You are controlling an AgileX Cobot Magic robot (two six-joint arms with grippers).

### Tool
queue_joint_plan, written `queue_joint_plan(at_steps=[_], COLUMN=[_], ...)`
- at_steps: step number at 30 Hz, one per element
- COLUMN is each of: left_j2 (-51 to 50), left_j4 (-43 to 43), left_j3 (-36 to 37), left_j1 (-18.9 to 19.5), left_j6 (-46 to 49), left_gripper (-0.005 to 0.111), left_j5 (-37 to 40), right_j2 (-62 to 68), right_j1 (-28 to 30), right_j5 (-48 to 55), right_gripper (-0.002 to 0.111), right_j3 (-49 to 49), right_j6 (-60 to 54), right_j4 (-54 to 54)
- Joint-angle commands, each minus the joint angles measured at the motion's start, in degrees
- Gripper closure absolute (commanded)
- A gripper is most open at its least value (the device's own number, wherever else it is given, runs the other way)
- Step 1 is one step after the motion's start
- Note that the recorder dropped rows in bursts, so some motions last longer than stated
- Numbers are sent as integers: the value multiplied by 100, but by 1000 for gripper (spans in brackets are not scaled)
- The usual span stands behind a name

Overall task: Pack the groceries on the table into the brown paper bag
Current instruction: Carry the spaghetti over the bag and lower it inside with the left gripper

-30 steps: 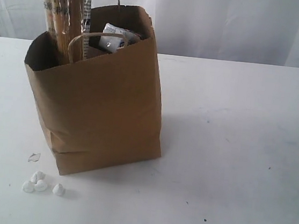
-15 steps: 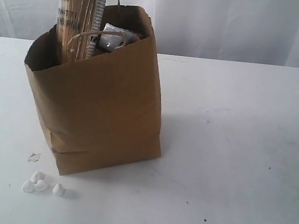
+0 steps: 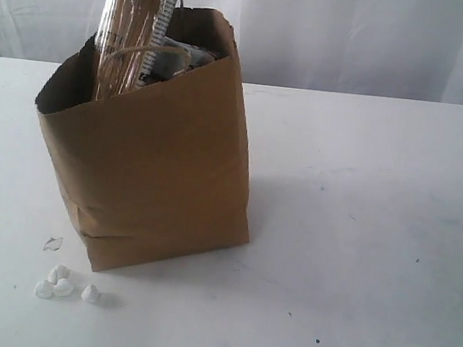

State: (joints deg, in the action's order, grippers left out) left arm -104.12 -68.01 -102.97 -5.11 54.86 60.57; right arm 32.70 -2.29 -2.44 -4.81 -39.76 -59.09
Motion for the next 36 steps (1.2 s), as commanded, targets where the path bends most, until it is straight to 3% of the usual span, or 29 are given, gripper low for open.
queue_joint_plan(at_steps=[1, 5, 8, 21, 36], left_j2=[7, 7, -5, -161, -173], left_j4=[-87, -87, -49, 428, 428], left_j3=[-43, -43, -43, -32, -32], left_j1=[-15, -15, -15, -137, -137], left_j6=[357, 385, 359, 399, 399], left_gripper=[107, 105, 97, 42, 42], left_j5=[151, 96, 146, 246, 266], right_j2=[17, 17, 17, 17, 17], right_j1=[-15, -15, -15, -15, -15], right_j5=[-275, -503, -550, -550, -539], right_gripper=[108, 108, 108, 108, 108], right_j3=[21, 21, 21, 21, 21], right_j6=[11, 11, 11, 11, 11], right_j4=[26, 26, 26, 26, 26])
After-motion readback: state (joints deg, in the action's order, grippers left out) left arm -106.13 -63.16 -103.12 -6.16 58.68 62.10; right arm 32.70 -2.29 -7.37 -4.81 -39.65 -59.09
